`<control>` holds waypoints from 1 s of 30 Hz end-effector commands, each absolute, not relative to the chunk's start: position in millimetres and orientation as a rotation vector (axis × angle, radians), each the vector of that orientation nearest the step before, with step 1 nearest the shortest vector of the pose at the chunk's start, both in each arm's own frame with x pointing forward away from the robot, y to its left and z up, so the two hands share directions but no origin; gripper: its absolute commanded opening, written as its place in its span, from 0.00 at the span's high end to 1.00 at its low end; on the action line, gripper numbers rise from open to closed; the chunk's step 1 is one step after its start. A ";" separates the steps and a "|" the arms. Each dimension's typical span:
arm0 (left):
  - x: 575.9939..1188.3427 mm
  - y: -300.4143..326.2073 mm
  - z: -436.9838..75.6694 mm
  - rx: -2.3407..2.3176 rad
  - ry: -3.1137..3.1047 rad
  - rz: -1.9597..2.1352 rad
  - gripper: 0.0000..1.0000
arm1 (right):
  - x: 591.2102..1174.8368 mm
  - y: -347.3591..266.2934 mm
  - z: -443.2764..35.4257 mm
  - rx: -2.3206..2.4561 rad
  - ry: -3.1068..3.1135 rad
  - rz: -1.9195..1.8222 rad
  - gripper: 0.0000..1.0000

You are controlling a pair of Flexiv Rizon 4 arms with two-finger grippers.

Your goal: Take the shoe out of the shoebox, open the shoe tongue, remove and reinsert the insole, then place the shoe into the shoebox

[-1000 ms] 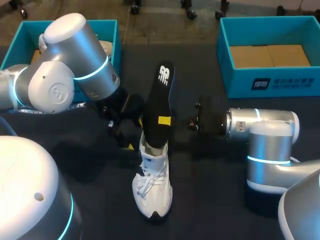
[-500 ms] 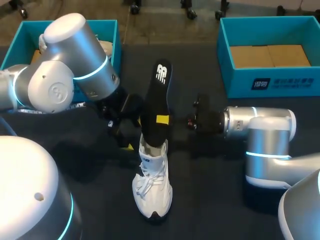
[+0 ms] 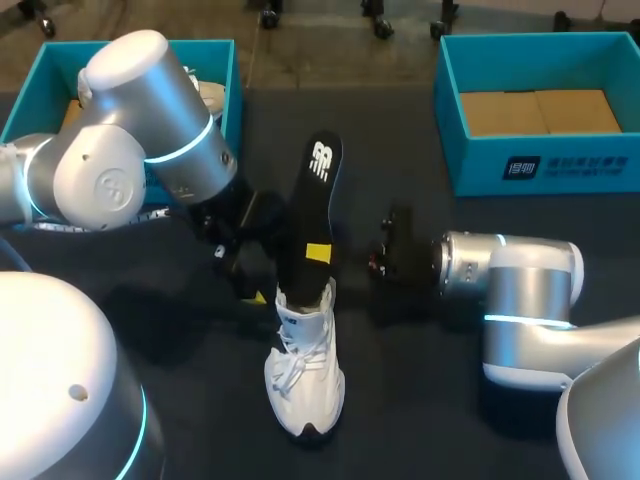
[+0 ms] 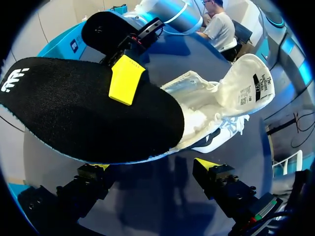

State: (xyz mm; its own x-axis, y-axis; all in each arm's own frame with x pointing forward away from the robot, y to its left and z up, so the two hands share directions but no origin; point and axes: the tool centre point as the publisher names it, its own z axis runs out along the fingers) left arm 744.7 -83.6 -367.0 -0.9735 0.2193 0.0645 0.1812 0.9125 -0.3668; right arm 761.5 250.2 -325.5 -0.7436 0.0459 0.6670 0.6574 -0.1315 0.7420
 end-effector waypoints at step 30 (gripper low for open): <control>736.9 -84.4 -370.9 -0.268 -2.978 0.551 0.00 | 724.1 254.1 -345.4 -0.912 -1.793 -1.769 1.00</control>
